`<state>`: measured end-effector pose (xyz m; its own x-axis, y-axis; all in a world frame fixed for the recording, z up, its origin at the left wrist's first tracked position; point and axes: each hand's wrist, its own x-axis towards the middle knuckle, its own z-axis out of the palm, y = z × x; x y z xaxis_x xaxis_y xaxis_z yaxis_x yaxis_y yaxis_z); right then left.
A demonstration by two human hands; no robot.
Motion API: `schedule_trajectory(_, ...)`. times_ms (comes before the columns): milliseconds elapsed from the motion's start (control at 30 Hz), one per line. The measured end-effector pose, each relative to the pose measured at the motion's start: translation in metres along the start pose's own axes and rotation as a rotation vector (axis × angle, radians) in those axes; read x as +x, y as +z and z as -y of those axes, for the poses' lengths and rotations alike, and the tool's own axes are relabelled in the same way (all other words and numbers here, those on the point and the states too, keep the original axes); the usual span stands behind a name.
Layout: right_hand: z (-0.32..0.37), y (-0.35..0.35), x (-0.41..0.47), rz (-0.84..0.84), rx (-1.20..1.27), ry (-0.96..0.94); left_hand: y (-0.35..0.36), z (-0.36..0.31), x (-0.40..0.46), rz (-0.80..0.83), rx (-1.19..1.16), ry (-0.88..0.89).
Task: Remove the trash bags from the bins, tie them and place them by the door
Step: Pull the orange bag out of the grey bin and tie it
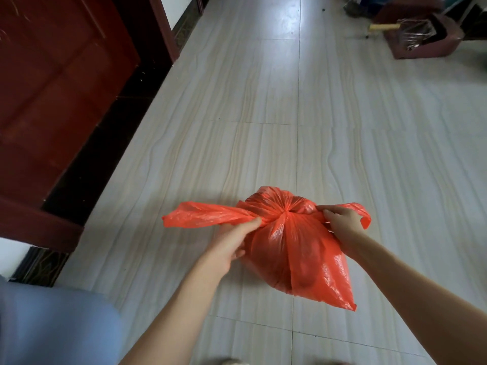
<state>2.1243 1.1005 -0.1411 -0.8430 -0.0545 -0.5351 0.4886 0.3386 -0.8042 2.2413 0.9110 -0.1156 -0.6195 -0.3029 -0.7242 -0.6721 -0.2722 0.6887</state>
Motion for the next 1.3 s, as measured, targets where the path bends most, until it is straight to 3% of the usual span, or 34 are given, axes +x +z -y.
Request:
schedule_trajectory(67, 0.000, 0.003, -0.001, -0.006, -0.021, -0.015, 0.017, 0.004, -0.001, -0.093, 0.083, 0.204)
schedule_trajectory(200, 0.000, 0.009, -0.007, 0.047, 0.006, -0.032, 0.031, -0.007, 0.000, -0.474, 0.464, 0.664)
schedule_trajectory(267, 0.003, 0.010, -0.010, 0.075, 0.011, -0.051, 0.035, -0.014, -0.002, -0.455, 0.472, 0.814)
schedule_trajectory(333, 0.007, 0.012, -0.011, 0.097, -0.018, -0.084, 0.043, -0.021, -0.005, -0.295, 0.435, 0.879)
schedule_trajectory(433, 0.013, 0.014, -0.017, 0.172, -0.062, -0.072, 0.055, -0.027, -0.003, -0.131, 0.355, 0.754)
schedule_trajectory(600, 0.018, 0.010, -0.029, 0.249, -0.069, -0.140, 0.059, -0.037, 0.005, -0.321, 0.627, 0.468)
schedule_trajectory(733, 0.030, 0.004, -0.033, 0.175, 0.097, -0.189, 0.059, -0.041, 0.005, -0.085, 0.790, 0.323)
schedule_trajectory(833, 0.041, -0.007, -0.034, 0.214, 0.218, -0.191, 0.064, -0.037, 0.009, -0.045, 1.001, 0.320)
schedule_trajectory(1000, 0.057, -0.009, -0.037, 0.453, 0.308, -0.206, 0.074, -0.034, 0.015, -0.250, 1.174, 0.386)
schedule_trajectory(1133, 0.064, -0.018, -0.024, 0.260, 0.601, -0.147, 0.066, -0.032, 0.020, -0.209, 1.123, 0.456)
schedule_trajectory(1200, 0.059, -0.019, -0.015, 0.095, 0.435, -0.168, 0.061, -0.031, 0.016, -0.145, 1.092, 0.468)
schedule_trajectory(1300, 0.047, -0.013, -0.007, 0.184, 0.274, -0.106, 0.057, -0.031, 0.006, -0.026, 1.091, 0.460)
